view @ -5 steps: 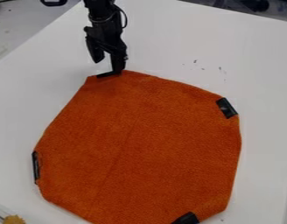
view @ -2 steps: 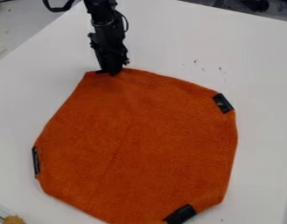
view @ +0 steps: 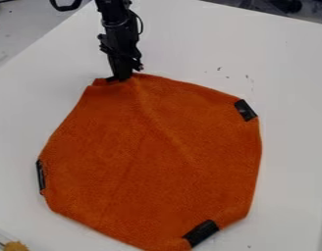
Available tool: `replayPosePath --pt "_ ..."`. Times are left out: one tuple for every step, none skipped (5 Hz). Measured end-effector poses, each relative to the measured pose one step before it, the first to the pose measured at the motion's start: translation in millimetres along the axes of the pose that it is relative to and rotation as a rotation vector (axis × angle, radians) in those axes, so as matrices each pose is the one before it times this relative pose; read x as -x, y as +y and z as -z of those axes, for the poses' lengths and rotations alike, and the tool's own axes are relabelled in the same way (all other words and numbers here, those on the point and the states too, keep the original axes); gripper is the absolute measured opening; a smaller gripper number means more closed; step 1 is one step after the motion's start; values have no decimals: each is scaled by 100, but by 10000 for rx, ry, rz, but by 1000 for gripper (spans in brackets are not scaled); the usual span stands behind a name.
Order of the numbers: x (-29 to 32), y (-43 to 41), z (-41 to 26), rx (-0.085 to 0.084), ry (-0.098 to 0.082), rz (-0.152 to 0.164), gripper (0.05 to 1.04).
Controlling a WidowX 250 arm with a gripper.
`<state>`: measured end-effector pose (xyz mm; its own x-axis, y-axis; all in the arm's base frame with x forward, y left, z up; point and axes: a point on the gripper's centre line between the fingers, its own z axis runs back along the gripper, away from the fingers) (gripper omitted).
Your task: Fold the cloth from top left to bottom right
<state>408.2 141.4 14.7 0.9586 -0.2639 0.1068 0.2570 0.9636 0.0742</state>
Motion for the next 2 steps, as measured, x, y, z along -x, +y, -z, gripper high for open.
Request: replayPosePath --pt "-93 763 -3203 -951 -129 -6 64" --pt "-131 -1092 -2210 -547 -151 315 62"
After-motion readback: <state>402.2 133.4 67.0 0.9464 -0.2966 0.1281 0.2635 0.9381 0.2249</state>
